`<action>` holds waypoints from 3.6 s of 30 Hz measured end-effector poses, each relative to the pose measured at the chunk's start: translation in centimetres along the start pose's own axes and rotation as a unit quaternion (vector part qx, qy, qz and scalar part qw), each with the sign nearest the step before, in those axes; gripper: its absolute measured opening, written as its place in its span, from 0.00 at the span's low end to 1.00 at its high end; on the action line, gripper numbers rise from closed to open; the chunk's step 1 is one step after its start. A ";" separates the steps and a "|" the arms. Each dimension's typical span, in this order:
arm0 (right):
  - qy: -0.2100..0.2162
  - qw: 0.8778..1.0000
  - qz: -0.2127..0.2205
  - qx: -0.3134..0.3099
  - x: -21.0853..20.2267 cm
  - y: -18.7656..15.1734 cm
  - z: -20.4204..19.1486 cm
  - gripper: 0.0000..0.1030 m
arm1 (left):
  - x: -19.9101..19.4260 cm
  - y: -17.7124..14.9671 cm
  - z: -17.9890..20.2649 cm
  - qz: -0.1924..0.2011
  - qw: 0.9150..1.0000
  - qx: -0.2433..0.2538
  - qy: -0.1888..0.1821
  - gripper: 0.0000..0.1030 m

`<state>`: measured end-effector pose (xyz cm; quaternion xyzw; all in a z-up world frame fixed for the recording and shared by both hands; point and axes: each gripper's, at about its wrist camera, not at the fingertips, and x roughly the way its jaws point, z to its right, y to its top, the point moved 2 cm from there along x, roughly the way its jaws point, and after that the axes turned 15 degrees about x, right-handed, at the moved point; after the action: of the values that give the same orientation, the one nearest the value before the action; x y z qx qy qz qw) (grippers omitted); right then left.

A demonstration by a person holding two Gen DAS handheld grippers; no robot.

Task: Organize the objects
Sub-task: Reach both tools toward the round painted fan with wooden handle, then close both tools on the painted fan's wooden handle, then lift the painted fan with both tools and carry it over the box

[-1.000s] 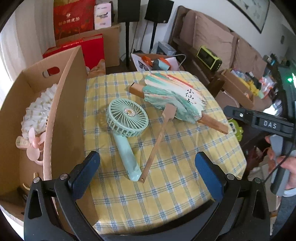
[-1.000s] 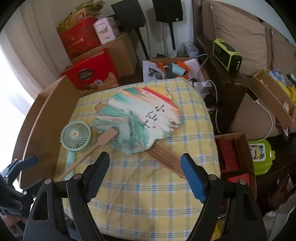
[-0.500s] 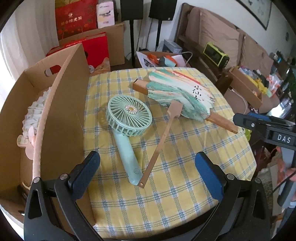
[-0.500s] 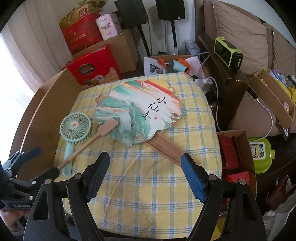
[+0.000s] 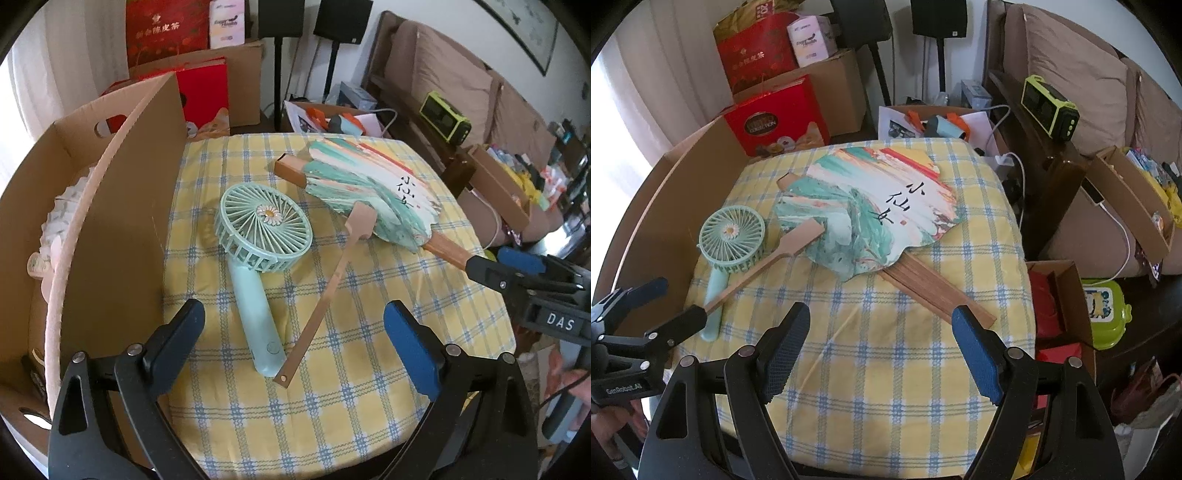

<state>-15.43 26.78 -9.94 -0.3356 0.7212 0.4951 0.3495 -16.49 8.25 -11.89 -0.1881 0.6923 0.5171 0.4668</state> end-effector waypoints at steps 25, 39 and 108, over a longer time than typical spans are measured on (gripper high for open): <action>0.158 0.972 -0.120 0.122 5.7 0.4 -4.1 0.40 | 2.9 -0.8 0.9 -0.038 0.999 0.028 -0.018 0.27; 0.177 0.960 -0.145 0.163 8.3 0.4 -5.7 0.18 | 2.0 -1.2 2.5 -0.028 0.997 0.036 -0.062 0.13; 0.232 0.957 -0.140 -0.106 6.4 -1.5 -35.3 0.28 | -7.8 -7.8 -19.7 0.031 0.992 -0.121 -0.003 0.07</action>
<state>-23.67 -7.97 -6.65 -0.5740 0.6715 0.4232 0.2013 -15.69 -14.14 -8.96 -0.2206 0.6286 0.6119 0.4264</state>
